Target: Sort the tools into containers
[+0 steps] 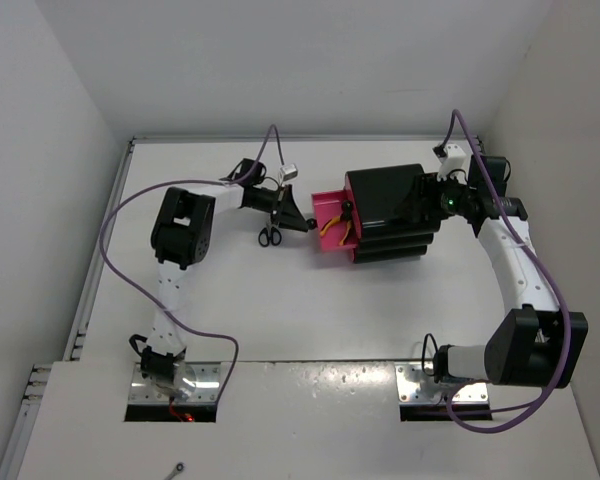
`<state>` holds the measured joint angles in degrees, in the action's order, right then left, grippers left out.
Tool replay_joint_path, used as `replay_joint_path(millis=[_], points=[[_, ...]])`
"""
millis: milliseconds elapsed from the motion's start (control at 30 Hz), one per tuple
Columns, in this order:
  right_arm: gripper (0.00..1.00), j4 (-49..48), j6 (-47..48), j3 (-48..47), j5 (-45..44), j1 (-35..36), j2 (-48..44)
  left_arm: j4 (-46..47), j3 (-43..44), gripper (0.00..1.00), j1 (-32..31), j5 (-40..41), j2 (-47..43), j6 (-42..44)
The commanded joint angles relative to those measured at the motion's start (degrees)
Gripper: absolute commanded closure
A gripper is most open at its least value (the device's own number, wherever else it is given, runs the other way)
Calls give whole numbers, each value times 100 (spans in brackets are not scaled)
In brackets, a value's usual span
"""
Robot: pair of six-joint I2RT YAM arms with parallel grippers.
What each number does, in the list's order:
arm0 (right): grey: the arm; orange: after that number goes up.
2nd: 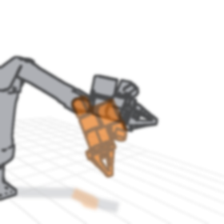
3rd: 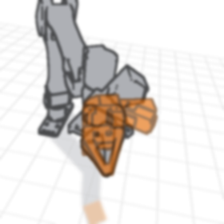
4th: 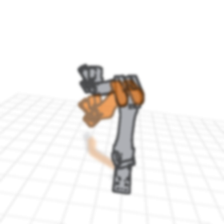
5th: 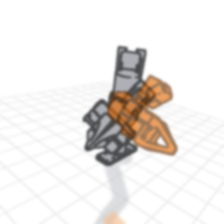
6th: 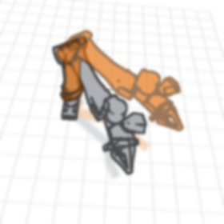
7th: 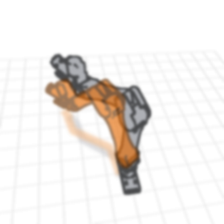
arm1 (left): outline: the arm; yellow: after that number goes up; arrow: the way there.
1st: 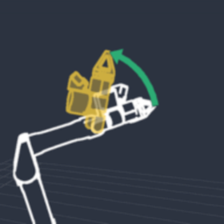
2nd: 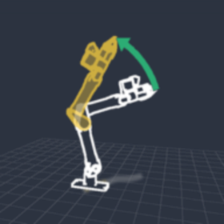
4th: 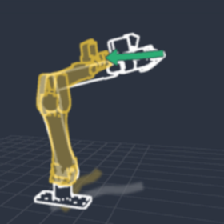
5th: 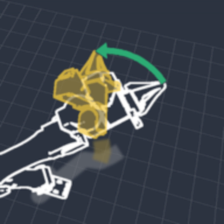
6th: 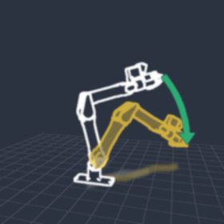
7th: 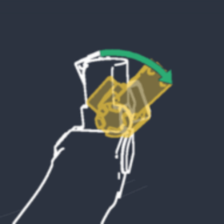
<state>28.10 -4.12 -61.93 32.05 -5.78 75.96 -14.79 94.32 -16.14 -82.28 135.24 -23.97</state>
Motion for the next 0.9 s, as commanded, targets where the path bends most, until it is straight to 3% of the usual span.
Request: replay_joint_path(millis=[0, 567, 633, 867], points=[[25, -94, 43, -29, 47, 42, 50, 108, 315, 72, -205, -209, 64, 41], [25, -94, 43, 76, 47, 42, -3, 108, 1587, 74, -697, -42, 678, -248], [25, -94, -10, 76, 47, 42, -3, 283, 1659, 74, -768, 10, 732, -380], [25, -94, -10, 198, 47, 42, -3, 2213, 1721, 75, -1014, 212, 978, -1977]])
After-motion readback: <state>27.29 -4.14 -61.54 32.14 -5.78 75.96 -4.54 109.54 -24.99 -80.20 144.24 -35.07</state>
